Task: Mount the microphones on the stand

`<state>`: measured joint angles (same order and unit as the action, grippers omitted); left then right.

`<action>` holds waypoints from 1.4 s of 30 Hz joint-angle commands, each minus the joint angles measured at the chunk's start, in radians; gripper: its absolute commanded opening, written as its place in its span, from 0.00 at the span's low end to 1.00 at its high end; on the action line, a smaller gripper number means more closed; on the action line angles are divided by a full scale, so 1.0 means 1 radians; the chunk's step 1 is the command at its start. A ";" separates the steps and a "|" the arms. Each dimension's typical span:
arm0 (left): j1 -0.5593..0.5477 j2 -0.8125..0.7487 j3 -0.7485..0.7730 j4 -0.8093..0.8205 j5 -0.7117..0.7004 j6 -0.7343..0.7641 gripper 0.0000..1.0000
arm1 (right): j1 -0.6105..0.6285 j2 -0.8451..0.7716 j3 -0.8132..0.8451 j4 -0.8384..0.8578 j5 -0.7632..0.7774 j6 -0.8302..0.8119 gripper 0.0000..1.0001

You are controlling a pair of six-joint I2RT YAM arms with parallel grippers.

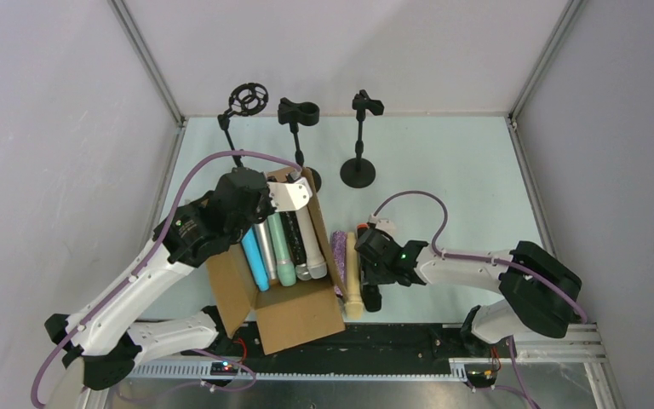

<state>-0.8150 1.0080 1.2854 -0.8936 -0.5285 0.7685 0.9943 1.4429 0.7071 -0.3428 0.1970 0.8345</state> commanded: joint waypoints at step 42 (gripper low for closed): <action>0.011 -0.009 -0.009 0.085 -0.018 -0.014 0.00 | 0.665 -0.330 0.485 -0.125 0.726 -0.278 0.70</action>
<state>-0.8116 1.0080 1.2789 -0.8928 -0.5323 0.7849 1.5612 0.9985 1.0889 -0.5758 0.7570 0.7235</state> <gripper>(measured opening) 0.038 0.704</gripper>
